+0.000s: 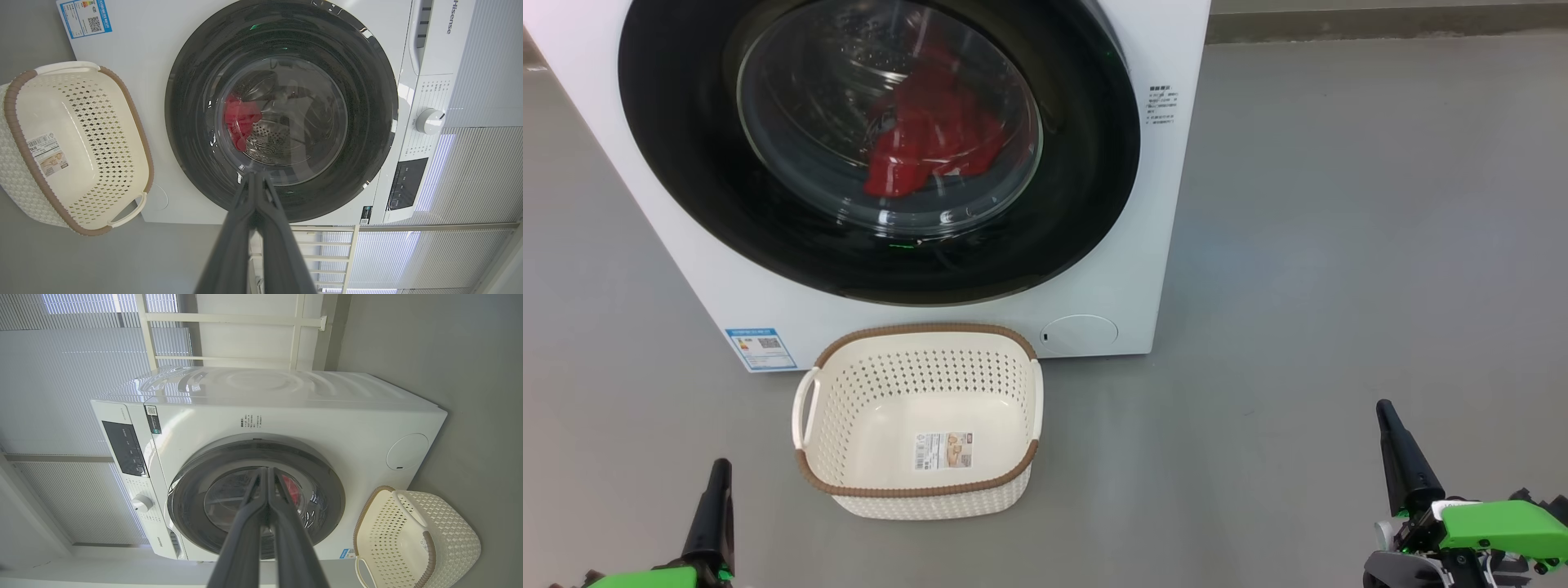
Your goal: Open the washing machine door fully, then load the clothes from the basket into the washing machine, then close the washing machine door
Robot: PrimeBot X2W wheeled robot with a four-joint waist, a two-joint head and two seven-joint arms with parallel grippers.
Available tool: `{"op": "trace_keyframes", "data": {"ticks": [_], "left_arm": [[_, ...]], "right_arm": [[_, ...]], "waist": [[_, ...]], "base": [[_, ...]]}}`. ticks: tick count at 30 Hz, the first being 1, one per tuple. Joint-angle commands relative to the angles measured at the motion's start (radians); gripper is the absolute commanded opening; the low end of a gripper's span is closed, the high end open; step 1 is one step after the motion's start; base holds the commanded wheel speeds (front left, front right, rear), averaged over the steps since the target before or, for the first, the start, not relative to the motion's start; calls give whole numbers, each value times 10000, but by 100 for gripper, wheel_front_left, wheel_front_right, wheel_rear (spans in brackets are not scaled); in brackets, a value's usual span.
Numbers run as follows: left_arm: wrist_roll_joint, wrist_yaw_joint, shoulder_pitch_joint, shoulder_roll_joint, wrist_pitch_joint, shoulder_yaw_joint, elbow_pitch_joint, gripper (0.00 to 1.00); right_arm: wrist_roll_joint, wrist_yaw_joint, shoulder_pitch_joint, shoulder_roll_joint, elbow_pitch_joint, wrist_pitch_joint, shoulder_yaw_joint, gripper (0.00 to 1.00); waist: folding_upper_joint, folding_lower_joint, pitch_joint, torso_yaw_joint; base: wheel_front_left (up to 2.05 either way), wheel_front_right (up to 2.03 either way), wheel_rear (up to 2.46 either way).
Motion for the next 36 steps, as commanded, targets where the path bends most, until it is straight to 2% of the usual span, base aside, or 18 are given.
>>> {"op": "trace_keyframes", "data": {"ticks": [1, 36], "left_arm": [[49, -35, -391, 121, 83, 351, -189, 0], [86, -35, -395, 91, 118, 395, -188, 0]], "right_arm": [[24, -11, -59, -26, -249, 81, 220, 0], [22, -11, -59, -24, -249, 84, 217, 0]], "waist": [[0, 0, 0, 0], [0, 0, 0, 0]], "base": [[0, 0, 0], [0, 0, 0]]}}
